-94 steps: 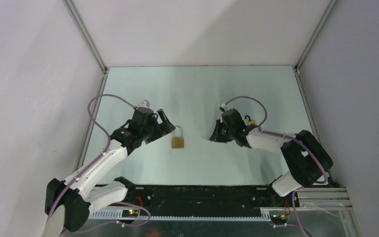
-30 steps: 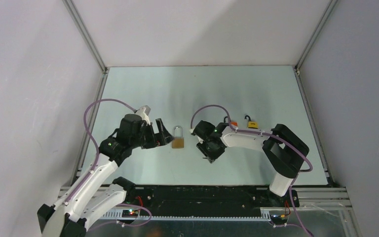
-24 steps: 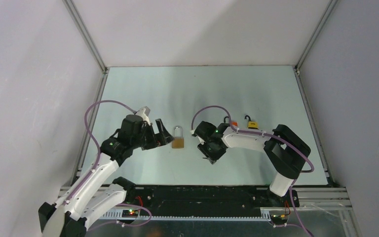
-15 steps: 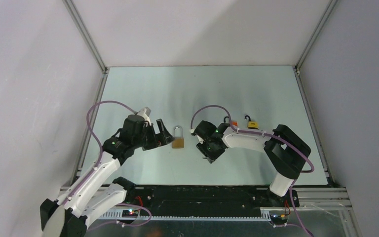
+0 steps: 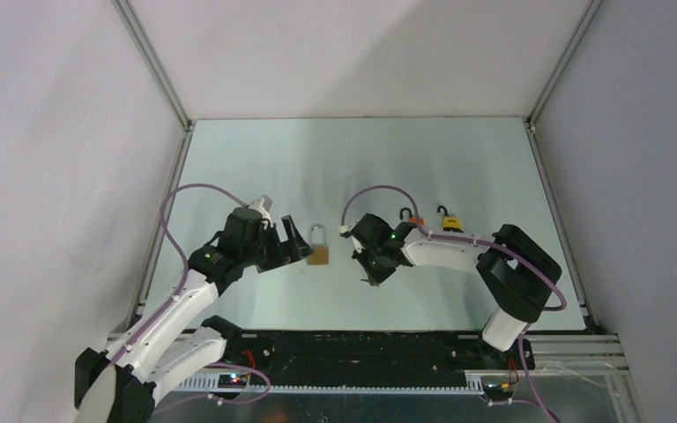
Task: Unlock with the key
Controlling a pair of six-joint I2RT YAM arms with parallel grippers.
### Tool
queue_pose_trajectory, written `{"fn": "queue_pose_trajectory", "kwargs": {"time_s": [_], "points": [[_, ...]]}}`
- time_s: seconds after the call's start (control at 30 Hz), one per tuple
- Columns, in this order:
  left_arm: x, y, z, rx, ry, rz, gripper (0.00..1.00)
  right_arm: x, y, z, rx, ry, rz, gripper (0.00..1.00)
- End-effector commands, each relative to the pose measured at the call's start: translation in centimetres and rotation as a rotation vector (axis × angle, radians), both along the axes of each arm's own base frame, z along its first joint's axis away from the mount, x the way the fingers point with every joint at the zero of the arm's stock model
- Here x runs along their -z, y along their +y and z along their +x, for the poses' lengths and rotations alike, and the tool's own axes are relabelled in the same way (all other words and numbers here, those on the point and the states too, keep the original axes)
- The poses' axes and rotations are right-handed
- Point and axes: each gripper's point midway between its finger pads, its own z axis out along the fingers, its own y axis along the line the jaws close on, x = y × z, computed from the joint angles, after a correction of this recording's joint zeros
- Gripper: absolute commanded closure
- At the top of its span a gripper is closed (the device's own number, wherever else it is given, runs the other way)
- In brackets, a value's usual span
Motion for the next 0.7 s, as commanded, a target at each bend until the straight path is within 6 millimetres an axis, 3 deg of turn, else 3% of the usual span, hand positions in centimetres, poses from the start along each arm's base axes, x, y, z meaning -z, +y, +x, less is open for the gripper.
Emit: {"fn": "queue_pose_trajectory", "kwargs": {"time_s": [0.0, 0.2, 0.43, 0.67], "points": [[-1.4, -1.5, 0.9, -0.002, -0.025, -0.063, 0.04, -1.3, 1.0, -0.5, 0.026, -0.001, 0.125, 1.00], [-1.8, -3.9, 1.7, 0.013, 0.009, -0.104, 0.04, -6.2, 2.8, 0.3, 0.095, -0.083, 0.381, 1.00], [-3.0, -8.1, 2.6, 0.055, 0.040, -0.189, 0.04, -9.4, 3.0, 1.8, 0.210, -0.173, 0.568, 1.00], [-5.3, -11.5, 2.9, 0.089, -0.020, -0.268, 0.13, -13.1, 3.3, 2.6, 0.275, -0.268, 0.693, 1.00]]}}
